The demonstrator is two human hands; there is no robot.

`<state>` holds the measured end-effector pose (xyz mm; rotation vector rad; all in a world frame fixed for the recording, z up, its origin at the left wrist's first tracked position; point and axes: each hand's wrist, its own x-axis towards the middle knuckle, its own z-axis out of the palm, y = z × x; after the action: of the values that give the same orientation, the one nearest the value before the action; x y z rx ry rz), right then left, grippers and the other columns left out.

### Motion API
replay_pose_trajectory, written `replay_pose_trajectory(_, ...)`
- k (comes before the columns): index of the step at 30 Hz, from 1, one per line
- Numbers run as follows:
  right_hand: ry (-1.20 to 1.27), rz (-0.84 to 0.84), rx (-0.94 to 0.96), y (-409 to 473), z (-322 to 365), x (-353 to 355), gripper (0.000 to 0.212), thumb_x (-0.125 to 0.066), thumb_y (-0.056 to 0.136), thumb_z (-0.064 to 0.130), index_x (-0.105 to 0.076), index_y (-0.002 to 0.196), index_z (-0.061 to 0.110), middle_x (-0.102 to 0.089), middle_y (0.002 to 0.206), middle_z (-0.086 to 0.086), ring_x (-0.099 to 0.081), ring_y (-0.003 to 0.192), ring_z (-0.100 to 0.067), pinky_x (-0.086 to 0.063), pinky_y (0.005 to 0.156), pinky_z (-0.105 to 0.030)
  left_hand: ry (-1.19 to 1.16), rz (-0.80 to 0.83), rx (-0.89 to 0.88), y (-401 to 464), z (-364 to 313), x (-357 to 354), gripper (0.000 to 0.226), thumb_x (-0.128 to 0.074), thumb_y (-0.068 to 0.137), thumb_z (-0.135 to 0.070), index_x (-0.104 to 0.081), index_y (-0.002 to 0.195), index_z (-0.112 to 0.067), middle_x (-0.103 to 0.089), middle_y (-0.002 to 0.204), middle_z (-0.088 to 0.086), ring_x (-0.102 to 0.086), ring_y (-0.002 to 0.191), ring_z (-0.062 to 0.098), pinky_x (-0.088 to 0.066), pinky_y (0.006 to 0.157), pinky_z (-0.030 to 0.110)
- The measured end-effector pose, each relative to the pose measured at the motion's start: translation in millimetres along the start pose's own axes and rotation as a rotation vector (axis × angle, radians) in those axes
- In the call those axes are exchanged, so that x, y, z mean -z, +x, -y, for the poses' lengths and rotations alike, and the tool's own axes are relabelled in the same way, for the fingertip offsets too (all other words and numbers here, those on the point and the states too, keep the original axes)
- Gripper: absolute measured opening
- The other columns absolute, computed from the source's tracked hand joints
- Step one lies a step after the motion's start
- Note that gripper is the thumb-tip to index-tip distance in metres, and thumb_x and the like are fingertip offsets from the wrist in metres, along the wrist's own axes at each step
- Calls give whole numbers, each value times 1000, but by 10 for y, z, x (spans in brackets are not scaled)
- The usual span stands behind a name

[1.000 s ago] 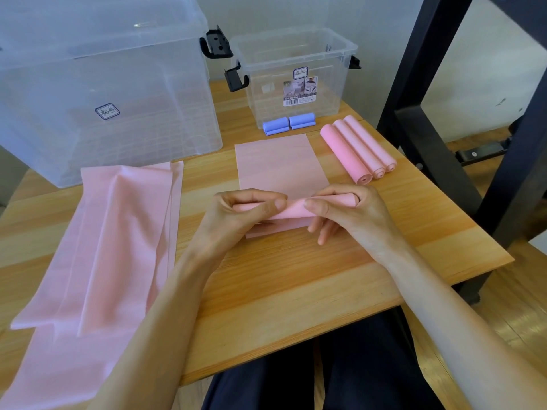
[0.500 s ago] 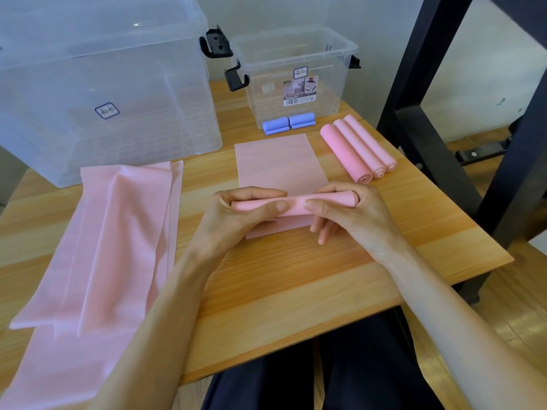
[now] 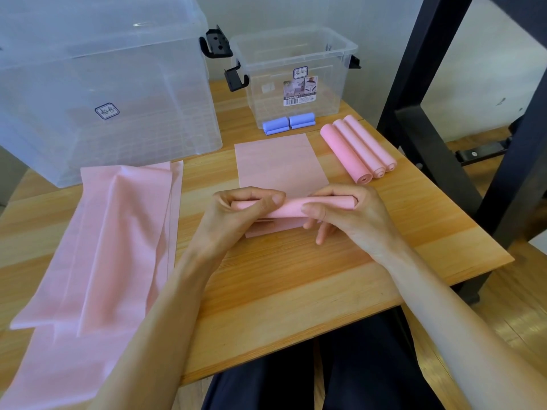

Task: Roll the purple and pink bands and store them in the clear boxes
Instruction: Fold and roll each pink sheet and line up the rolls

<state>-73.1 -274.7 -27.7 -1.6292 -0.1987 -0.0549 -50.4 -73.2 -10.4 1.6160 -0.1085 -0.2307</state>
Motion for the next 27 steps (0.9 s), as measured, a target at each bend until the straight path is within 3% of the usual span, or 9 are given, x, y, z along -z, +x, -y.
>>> replay_pose_trajectory(4,-9,-19,-40,4,-8,20,23,-75,80,27,-75,90,6,-71,65,-14,-63,46,-26,-52,51,-28,31,14,-27,-2,3,1,23,-77,67,-31,-79,86,-19,-77,92,-4,-71,87,7,-56,75,19)
replay_pose_trajectory(9,41,33,21,10,-5,-5,32,-78,75,8,-67,105,2,-75,77,-11,-70,59,-19,-57,50,-28,-64,-12,35,-7,-8,0,26,-75,71,-31,-78,90,-13,-77,87,10,-73,78,16,-60,68,24)
replay_pose_trajectory(18,20,-32,-21,6,-3,13,24,-73,82,21,-71,89,-2,-68,62,-17,-62,43,-25,-52,46,-27,-17,8,-50,-18,-8,-15,23,-81,63,-24,-79,86,-22,-77,89,-6,-71,82,7,-56,71,18)
replay_pose_trajectory(22,-7,-24,-7,16,-12,10,21,-74,81,25,-73,92,7,-73,70,-12,-66,49,-28,-54,53,-29,-33,-18,-45,-9,-2,-25,20,-80,66,-23,-78,86,-18,-77,87,-4,-71,81,8,-56,68,18)
replay_pose_trajectory(27,-35,5,16,17,-29,12,36,-82,70,19,-70,105,17,-76,89,-3,-68,53,-24,-58,58,-30,-71,-36,31,-1,0,-9,21,-77,72,-26,-78,88,-13,-77,84,7,-74,76,16,-59,65,22)
